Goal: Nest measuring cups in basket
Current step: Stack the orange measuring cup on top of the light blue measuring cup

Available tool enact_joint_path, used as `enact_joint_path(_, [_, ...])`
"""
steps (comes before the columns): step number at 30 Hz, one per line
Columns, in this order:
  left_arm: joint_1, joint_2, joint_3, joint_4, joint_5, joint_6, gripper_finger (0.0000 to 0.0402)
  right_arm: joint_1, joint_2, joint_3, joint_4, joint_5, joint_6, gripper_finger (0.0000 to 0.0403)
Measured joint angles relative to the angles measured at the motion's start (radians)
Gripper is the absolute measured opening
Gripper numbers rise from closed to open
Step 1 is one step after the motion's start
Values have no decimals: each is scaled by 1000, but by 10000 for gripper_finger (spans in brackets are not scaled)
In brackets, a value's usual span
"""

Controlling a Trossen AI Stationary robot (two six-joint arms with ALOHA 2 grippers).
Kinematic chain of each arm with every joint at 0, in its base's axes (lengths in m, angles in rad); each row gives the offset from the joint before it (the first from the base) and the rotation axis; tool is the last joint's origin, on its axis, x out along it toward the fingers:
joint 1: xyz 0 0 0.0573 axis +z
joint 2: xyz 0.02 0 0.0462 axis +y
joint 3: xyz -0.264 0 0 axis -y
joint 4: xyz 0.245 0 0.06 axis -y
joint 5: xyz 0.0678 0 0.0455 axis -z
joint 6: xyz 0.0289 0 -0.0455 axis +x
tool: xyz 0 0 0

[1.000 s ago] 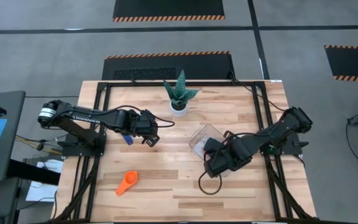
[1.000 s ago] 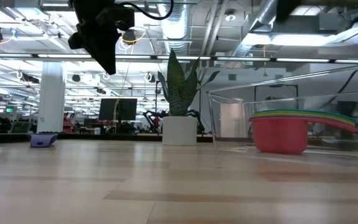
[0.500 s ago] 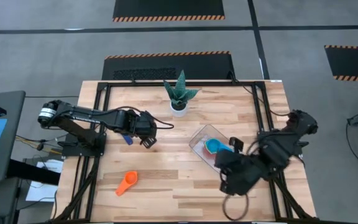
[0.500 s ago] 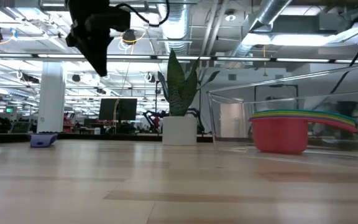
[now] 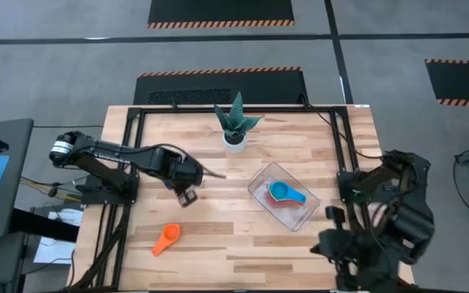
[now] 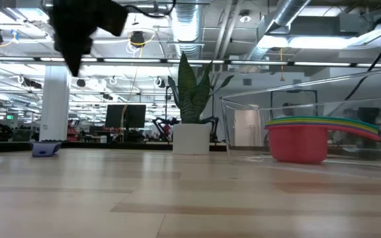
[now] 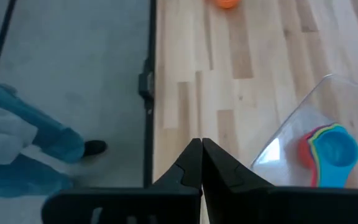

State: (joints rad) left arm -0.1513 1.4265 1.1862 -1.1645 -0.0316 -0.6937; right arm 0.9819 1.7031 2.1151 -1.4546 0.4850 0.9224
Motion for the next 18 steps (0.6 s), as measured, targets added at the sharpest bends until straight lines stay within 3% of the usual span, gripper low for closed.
enact_joint_path(3, [-69,0,0,0,77,-44,66,34,3,0,0,46,38,24])
enact_joint_path(5, [-118,0,0,0,77,-99,88,57,5,-2,-2,76,69,24])
enact_joint_path(12, [-286,0,0,26,-15,-265,143,129,5,-10,-8,118,150,19])
enact_joint_path(18, [-410,18,0,80,-90,-191,151,192,5,-10,-8,241,151,21])
